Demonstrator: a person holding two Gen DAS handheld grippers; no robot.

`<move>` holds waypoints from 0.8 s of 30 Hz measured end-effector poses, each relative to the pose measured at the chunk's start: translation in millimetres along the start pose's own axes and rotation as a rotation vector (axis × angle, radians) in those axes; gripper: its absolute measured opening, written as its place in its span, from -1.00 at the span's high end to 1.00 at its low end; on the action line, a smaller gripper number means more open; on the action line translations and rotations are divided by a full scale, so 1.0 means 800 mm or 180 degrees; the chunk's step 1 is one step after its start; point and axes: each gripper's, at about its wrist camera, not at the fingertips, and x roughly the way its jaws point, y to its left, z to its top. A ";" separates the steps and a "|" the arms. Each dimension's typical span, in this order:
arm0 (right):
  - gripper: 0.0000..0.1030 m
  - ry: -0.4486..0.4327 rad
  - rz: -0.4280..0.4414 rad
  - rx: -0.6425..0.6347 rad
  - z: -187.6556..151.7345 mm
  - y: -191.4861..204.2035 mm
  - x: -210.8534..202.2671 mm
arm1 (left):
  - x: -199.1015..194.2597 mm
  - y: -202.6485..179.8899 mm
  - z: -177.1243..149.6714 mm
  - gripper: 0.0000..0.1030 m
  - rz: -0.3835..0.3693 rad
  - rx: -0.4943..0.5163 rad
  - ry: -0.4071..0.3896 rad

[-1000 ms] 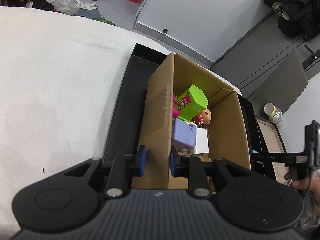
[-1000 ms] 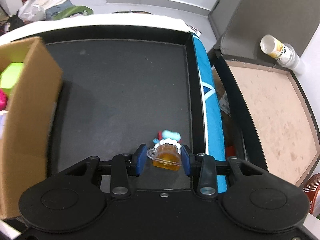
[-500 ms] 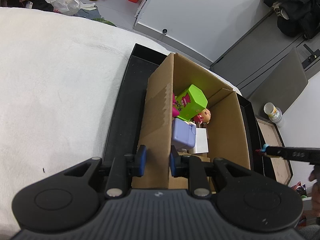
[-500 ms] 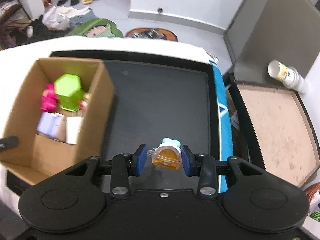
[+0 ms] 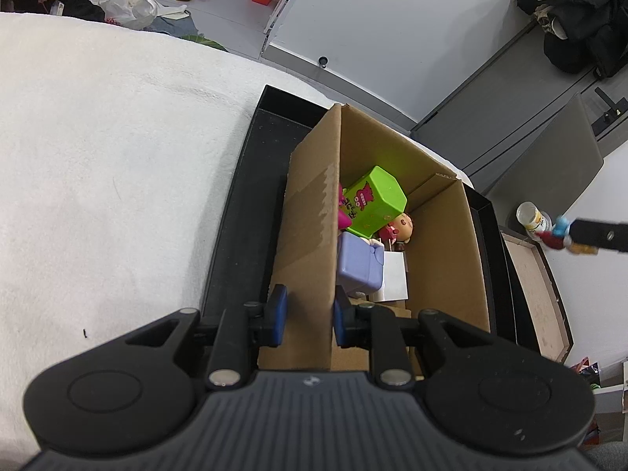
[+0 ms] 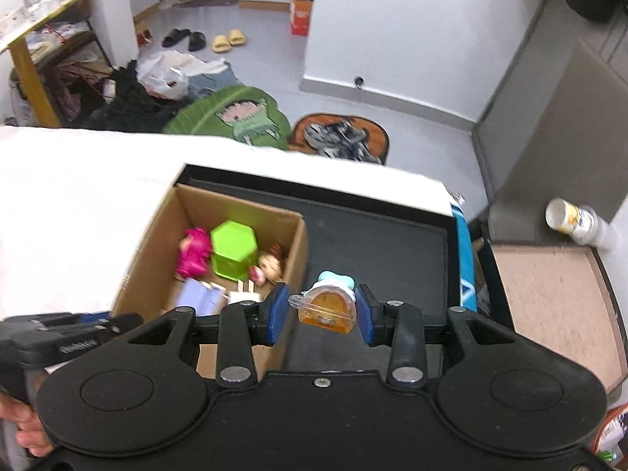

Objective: Organize rigid objects
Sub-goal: 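Lower the troll figurine into the box and open the right gripper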

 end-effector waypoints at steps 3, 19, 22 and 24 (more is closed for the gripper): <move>0.29 -0.0024 0.0043 -0.0059 0.006 0.011 -0.003 | 0.000 0.000 0.000 0.58 0.0001 0.0000 0.0000; 0.29 0.0096 0.0112 -0.0243 0.000 0.058 0.025 | 0.001 -0.002 -0.001 0.58 -0.0007 -0.0010 0.0004; 0.29 0.0145 0.0135 -0.0264 -0.004 0.067 0.034 | 0.000 -0.003 -0.001 0.58 -0.0010 -0.0012 0.0005; 0.29 0.0190 0.0153 -0.0271 -0.007 0.073 0.043 | 0.000 -0.003 -0.001 0.58 -0.0011 -0.0014 0.0005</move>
